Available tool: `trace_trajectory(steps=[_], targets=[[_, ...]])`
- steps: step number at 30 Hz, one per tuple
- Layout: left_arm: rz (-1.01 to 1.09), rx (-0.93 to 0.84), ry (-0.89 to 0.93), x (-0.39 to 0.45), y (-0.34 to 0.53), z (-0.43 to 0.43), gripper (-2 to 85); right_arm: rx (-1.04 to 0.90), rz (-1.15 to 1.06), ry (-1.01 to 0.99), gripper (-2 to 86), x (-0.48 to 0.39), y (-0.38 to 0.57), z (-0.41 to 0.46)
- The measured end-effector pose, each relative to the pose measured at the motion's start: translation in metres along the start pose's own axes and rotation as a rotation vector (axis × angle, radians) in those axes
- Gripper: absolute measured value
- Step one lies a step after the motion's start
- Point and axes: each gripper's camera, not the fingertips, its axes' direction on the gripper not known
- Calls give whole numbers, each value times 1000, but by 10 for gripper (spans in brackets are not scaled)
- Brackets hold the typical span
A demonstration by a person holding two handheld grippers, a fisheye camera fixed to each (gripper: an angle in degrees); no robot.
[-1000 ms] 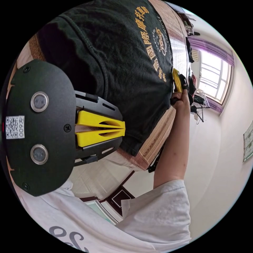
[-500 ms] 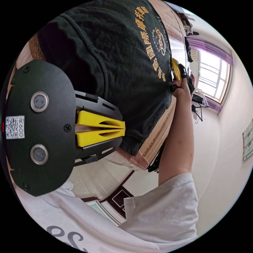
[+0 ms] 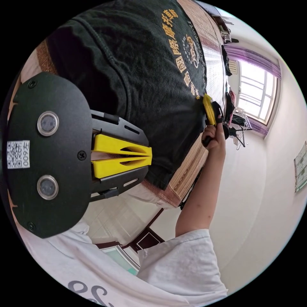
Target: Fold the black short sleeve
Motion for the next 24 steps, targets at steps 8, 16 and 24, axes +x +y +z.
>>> trace_trajectory(steps=[8,16,24], targets=[[-111,-16,1,72,-73,49,0,-209,-334,170,-9,-159,112,69],[-204,7,-268,74,-165,-24,2,-150,-257,285,-8,-204,245,60],[-478,-146,-584,22,-182,-125,2,153,-239,584,-9,-318,298,20]])
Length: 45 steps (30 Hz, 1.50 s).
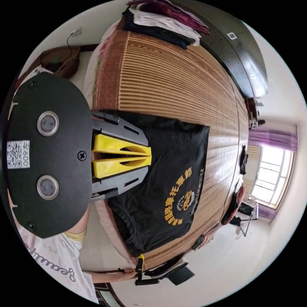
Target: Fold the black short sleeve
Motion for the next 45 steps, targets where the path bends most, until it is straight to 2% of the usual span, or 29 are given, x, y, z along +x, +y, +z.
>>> trace_trajectory(steps=[2,4,5,8,10,16,21,24,25,27,28,29,31,33,41,45], targets=[[-64,38,103,-16,8,-9,2,197,3,-134,-9,-32,-4,-26],[-130,7,120,-20,11,-2,2,211,14,-245,-9,-49,-20,-22],[-205,-18,187,-23,9,2,2,165,10,-269,-9,-61,-35,-10],[-239,-60,234,-9,-3,-4,3,-27,-24,-125,-9,-88,-61,20],[-285,-61,213,3,-4,-13,3,-9,45,-147,-9,-93,-64,3],[-362,-46,207,44,-7,-47,1,56,-39,-8,-9,-154,-60,-51],[-400,-35,253,74,-9,-72,1,243,-194,-64,-9,-174,-30,-95],[-452,-8,321,84,-2,-87,1,453,-234,-157,-9,-165,6,-120],[-483,20,372,86,5,-93,1,540,-226,-237,-9,-152,20,-129],[-550,136,472,84,24,-110,1,588,-149,-365,-9,-132,25,-143],[-599,267,532,80,43,-126,2,578,-119,-379,-9,-131,22,-151],[-669,392,560,76,65,-141,2,571,-141,-328,-9,-142,20,-161],[-792,526,568,74,99,-157,2,593,-190,-228,-9,-161,23,-175],[-848,582,601,80,118,-164,2,625,-201,-181,-9,-169,28,-187],[-664,408,472,179,84,-190,19,639,-188,-191,-9,-155,33,-234],[-666,341,492,209,77,-179,44,641,-186,-197,-9,-141,39,-248]])
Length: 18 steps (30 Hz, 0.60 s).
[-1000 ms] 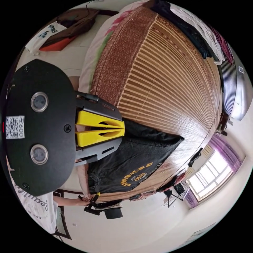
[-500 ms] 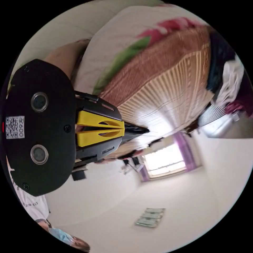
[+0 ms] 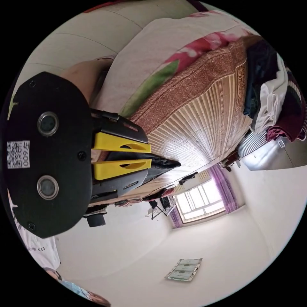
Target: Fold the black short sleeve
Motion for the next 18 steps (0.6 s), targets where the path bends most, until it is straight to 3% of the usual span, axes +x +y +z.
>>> trace_trajectory(steps=[4,10,18], targets=[[20,-145,-22,27,18,35,104,4,-1,-1,-9,17,3,-20],[112,-379,-6,65,52,87,95,9,-4,1,-9,49,20,-47],[41,-296,35,71,105,86,91,12,-8,9,-9,103,64,-77]])
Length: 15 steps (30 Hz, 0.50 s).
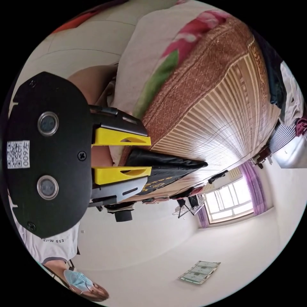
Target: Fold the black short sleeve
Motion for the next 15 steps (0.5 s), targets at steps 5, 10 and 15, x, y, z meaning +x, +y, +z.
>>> trace_trajectory(steps=[5,10,15], targets=[[55,-140,3,23,21,47,91,2,-4,6,-9,44,47,-17],[76,-163,-54,44,42,80,71,10,-15,29,-9,81,100,-28],[68,-179,-216,67,61,112,31,9,-18,31,-9,123,162,-34]])
